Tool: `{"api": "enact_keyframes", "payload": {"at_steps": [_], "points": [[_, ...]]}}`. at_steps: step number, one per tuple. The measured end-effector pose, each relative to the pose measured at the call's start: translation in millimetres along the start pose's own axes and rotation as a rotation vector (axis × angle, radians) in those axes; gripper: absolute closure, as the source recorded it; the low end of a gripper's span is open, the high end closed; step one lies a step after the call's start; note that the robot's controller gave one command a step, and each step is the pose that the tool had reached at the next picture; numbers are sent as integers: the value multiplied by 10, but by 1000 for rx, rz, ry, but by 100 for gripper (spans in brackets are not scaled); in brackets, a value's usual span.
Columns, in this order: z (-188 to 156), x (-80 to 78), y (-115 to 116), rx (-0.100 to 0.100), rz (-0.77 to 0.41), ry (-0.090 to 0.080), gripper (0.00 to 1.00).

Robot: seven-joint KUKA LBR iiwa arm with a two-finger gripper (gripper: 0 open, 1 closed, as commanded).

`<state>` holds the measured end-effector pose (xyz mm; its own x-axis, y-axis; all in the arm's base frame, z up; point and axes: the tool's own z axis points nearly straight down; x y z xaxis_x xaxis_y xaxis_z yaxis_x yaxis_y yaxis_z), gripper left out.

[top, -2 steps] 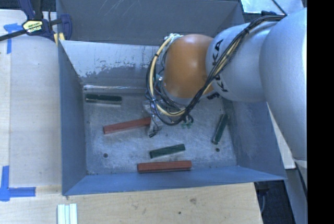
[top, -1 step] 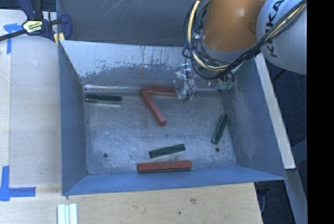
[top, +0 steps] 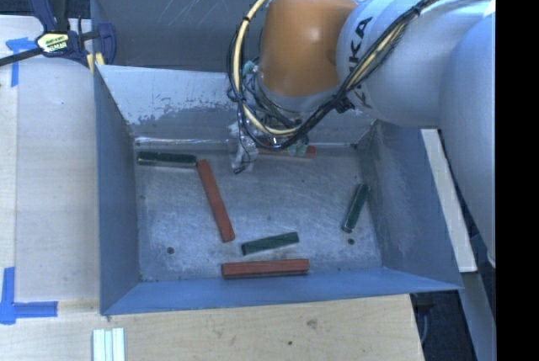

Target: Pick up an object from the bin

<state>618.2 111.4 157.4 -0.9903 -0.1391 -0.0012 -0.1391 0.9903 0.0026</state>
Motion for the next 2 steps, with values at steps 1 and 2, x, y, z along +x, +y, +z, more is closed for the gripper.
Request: {"api": "enact_keyframes", "payload": {"at_steps": [1,2], "points": [[-19,-2,-50,2,6,-2,0],[864,-80,821,1,-390,-5,0]]}}
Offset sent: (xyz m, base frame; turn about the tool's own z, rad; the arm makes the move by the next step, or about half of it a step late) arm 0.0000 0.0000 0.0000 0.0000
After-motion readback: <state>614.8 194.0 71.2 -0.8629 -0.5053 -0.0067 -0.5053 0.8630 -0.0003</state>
